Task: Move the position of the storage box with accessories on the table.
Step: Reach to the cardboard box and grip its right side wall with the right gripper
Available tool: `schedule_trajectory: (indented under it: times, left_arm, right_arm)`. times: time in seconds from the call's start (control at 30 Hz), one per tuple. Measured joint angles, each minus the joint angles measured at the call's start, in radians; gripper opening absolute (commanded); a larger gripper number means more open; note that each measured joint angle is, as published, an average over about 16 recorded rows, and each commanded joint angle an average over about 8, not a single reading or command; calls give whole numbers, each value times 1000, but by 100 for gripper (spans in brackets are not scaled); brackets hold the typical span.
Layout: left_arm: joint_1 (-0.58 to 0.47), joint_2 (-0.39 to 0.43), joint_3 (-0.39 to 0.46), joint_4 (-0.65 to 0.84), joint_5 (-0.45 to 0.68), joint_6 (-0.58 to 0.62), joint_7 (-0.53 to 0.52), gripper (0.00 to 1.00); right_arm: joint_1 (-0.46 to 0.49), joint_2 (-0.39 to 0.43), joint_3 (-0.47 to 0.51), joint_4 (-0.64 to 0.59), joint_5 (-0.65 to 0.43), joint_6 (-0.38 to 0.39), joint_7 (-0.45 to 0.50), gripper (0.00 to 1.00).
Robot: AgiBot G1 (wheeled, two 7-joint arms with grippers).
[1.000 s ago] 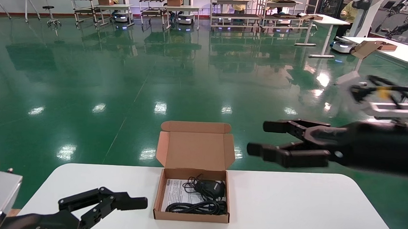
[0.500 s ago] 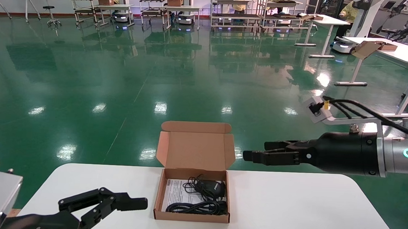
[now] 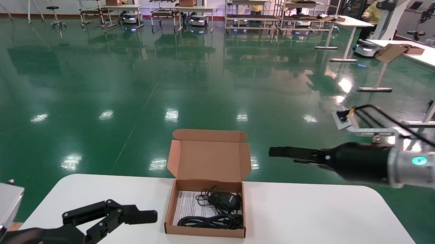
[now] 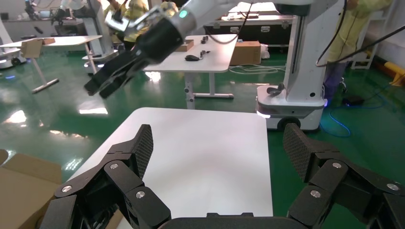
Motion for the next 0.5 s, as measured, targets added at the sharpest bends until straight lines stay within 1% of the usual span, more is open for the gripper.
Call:
schedule_trajectory:
  times: [0.27,0.5]
  left_arm:
    - [0,0,0,0,0,0,0,100]
    - [0,0,0,0,0,0,0,100]
  right_arm:
    - [-15,-113,-21,-56,-30,158,104,100]
    - [-42,-189,-49,-63,-71,249,138,100]
